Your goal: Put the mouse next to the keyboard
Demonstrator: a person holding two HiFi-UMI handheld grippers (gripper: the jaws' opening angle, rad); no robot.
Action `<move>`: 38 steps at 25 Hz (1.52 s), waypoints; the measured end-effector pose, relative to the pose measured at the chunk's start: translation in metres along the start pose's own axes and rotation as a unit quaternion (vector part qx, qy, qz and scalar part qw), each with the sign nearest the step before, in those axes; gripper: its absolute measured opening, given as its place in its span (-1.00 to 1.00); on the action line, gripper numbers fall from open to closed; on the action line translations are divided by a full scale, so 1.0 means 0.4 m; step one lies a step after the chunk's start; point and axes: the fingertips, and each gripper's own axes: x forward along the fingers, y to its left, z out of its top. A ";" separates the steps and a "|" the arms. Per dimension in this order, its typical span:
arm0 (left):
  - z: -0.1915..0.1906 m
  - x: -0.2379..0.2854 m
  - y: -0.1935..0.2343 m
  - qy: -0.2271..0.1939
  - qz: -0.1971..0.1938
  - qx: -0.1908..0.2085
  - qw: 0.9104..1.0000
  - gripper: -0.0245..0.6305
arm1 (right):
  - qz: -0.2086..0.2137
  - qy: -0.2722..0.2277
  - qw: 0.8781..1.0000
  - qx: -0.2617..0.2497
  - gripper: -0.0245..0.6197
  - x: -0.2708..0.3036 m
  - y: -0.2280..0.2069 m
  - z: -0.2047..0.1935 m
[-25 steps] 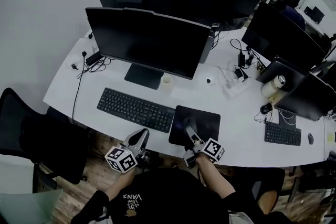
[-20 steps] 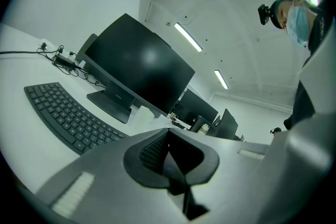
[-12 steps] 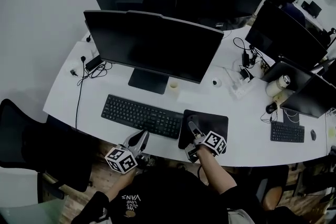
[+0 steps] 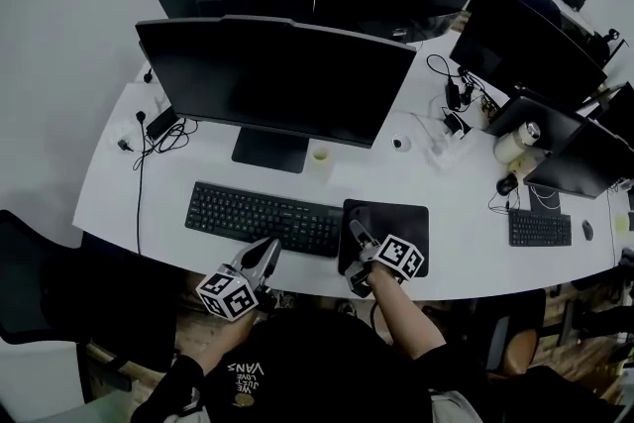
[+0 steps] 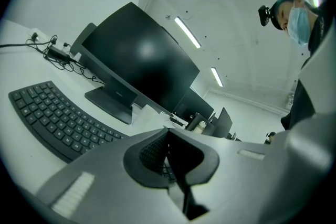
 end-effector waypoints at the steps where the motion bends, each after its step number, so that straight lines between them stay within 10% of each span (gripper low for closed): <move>1: 0.000 0.005 -0.003 0.003 -0.005 0.000 1.000 -0.92 | -0.009 0.000 1.000 -0.013 -0.36 -0.002 -0.002 0.001; 11: -0.002 0.014 0.004 0.017 -0.023 -0.002 1.000 -0.92 | -0.110 0.008 0.973 -0.202 -0.04 -0.017 -0.025 0.020; 26: -0.017 0.038 -0.009 0.022 -0.028 -0.007 0.999 -0.92 | -0.143 0.022 0.940 -0.310 0.02 -0.059 -0.043 0.023; 38: -0.030 0.047 -0.040 0.019 -0.022 -0.006 1.000 -0.92 | -0.112 0.048 0.937 -0.327 0.02 -0.055 -0.017 -0.010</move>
